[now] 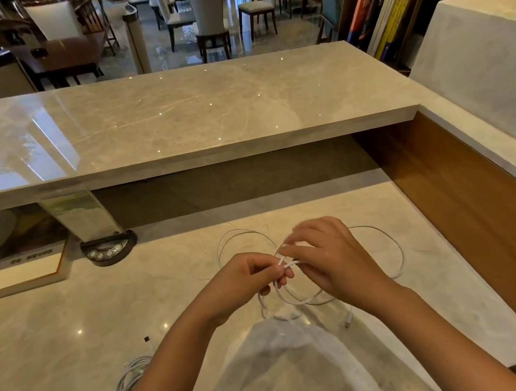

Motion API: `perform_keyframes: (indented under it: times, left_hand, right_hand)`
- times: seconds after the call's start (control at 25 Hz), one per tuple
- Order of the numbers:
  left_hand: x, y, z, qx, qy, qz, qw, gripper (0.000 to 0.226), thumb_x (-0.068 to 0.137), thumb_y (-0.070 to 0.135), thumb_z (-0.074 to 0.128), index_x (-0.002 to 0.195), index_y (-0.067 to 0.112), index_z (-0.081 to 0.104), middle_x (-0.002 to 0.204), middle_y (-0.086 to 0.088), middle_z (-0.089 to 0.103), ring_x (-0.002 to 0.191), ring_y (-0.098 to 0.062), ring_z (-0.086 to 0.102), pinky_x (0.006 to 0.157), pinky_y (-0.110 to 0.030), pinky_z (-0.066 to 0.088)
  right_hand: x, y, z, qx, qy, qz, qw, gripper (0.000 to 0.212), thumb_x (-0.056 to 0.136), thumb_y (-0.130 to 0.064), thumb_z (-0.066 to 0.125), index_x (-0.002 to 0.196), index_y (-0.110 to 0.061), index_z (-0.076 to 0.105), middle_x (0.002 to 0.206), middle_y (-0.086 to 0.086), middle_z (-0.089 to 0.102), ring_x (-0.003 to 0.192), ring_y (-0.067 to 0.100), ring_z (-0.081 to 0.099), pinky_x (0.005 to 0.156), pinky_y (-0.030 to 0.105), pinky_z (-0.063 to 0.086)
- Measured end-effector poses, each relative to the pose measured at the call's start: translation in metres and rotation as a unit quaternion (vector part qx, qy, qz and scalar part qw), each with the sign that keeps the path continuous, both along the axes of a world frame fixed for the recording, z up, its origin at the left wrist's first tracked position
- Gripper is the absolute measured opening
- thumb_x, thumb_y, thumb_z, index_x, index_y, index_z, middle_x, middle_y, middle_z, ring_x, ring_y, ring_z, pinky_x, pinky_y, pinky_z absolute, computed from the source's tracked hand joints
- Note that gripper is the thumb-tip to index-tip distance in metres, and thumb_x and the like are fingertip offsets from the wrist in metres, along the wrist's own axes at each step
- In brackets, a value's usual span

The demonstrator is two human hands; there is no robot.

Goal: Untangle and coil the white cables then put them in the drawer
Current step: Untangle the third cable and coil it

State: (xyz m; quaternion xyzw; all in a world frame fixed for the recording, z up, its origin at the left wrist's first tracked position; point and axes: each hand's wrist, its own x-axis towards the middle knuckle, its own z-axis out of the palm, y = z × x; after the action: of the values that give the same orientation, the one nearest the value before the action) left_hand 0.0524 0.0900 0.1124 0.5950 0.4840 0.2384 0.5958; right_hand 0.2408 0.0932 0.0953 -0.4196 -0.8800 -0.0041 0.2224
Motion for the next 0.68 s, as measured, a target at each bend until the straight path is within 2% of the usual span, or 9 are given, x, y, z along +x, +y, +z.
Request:
perform_keyframes:
  times: [0.08, 0.16, 0.24, 0.32, 0.36, 0.48, 0.52, 0.6, 0.68]
  left_hand:
    - [-0.003, 0.001, -0.001, 0.072, 0.064, 0.005, 0.995, 0.022, 0.090, 0.015, 0.057, 0.079, 0.024, 0.074, 0.062, 0.012, 0.064, 0.058, 0.004, 0.053, 0.056, -0.011, 0.042]
    - [-0.006, 0.002, -0.005, 0.116, 0.086, 0.035, 0.989, 0.019, 0.088, 0.019, 0.060, 0.080, 0.026, 0.075, 0.065, 0.010, 0.066, 0.058, 0.004, 0.054, 0.056, -0.010, 0.042]
    - [-0.005, 0.000, -0.009, 0.109, 0.064, 0.073, 0.989, 0.019, 0.089, 0.018, 0.059, 0.081, 0.026, 0.075, 0.066, 0.009, 0.067, 0.057, 0.003, 0.054, 0.055, -0.012, 0.043]
    - [-0.002, -0.001, -0.013, 0.090, 0.045, 0.107, 0.989, 0.021, 0.089, 0.016, 0.059, 0.080, 0.025, 0.075, 0.060, 0.011, 0.065, 0.055, 0.003, 0.052, 0.054, -0.014, 0.043]
    - [0.000, -0.002, -0.014, 0.083, 0.043, 0.114, 0.989, 0.021, 0.089, 0.016, 0.059, 0.079, 0.024, 0.075, 0.059, 0.011, 0.064, 0.054, 0.003, 0.052, 0.054, -0.015, 0.043]
    - [0.007, -0.004, -0.015, 0.064, 0.037, 0.112, 0.991, 0.022, 0.090, 0.016, 0.057, 0.080, 0.021, 0.075, 0.063, 0.008, 0.064, 0.056, 0.002, 0.053, 0.055, -0.015, 0.045]
    - [0.009, -0.004, -0.014, 0.039, 0.012, 0.118, 0.992, 0.023, 0.092, 0.015, 0.054, 0.081, 0.018, 0.075, 0.064, 0.007, 0.065, 0.059, 0.000, 0.056, 0.057, -0.015, 0.047]
    - [0.012, -0.007, -0.011, -0.053, -0.100, 0.136, 0.984, 0.026, 0.095, 0.011, 0.047, 0.085, 0.009, 0.071, 0.067, 0.002, 0.067, 0.066, -0.007, 0.064, 0.065, -0.020, 0.053]
    - [0.015, -0.010, -0.007, -0.144, -0.238, 0.138, 0.951, 0.027, 0.096, 0.008, 0.042, 0.089, 0.002, 0.067, 0.066, -0.004, 0.065, 0.063, -0.014, 0.066, 0.068, -0.027, 0.058]
  right_hand:
    - [0.000, -0.002, 0.015, -0.199, 0.114, -0.050, 0.972, 0.026, 0.084, -0.016, 0.061, 0.107, -0.026, 0.067, 0.090, -0.005, 0.074, 0.088, 0.011, 0.066, 0.082, 0.028, 0.050]
    - [0.003, -0.003, 0.025, -0.402, 0.273, -0.106, 0.867, 0.031, 0.083, -0.012, 0.065, 0.111, -0.026, 0.064, 0.079, 0.001, 0.075, 0.076, 0.008, 0.068, 0.075, 0.017, 0.051]
    - [0.009, -0.002, 0.025, -0.481, 0.407, -0.113, 0.768, 0.032, 0.083, -0.003, 0.063, 0.112, -0.018, 0.063, 0.080, 0.013, 0.075, 0.071, 0.014, 0.068, 0.075, 0.022, 0.054]
    - [0.009, -0.007, 0.026, -0.499, 0.476, -0.084, 0.719, 0.038, 0.082, 0.006, 0.059, 0.113, -0.017, 0.062, 0.092, 0.018, 0.073, 0.079, 0.018, 0.068, 0.083, 0.030, 0.054]
    - [0.007, -0.010, 0.024, -0.491, 0.475, -0.067, 0.727, 0.042, 0.081, 0.009, 0.059, 0.112, -0.019, 0.062, 0.097, 0.016, 0.071, 0.084, 0.019, 0.069, 0.085, 0.030, 0.053]
    - [0.002, -0.015, 0.017, -0.356, 0.391, -0.089, 0.844, 0.033, 0.079, 0.003, 0.066, 0.097, -0.025, 0.068, 0.090, 0.003, 0.071, 0.082, 0.012, 0.068, 0.078, 0.025, 0.053]
    - [0.000, -0.015, 0.016, -0.314, 0.382, -0.108, 0.863, 0.027, 0.080, -0.002, 0.067, 0.090, -0.026, 0.070, 0.084, 0.000, 0.071, 0.075, 0.012, 0.067, 0.074, 0.026, 0.052]
    - [-0.003, -0.015, 0.013, -0.267, 0.405, -0.123, 0.866, 0.023, 0.082, -0.007, 0.067, 0.083, -0.030, 0.069, 0.077, -0.003, 0.071, 0.066, 0.010, 0.067, 0.068, 0.028, 0.053]
    - [-0.005, -0.014, 0.009, -0.211, 0.399, -0.130, 0.883, 0.022, 0.083, -0.009, 0.066, 0.081, -0.031, 0.068, 0.080, -0.013, 0.069, 0.074, 0.004, 0.065, 0.067, 0.018, 0.050]
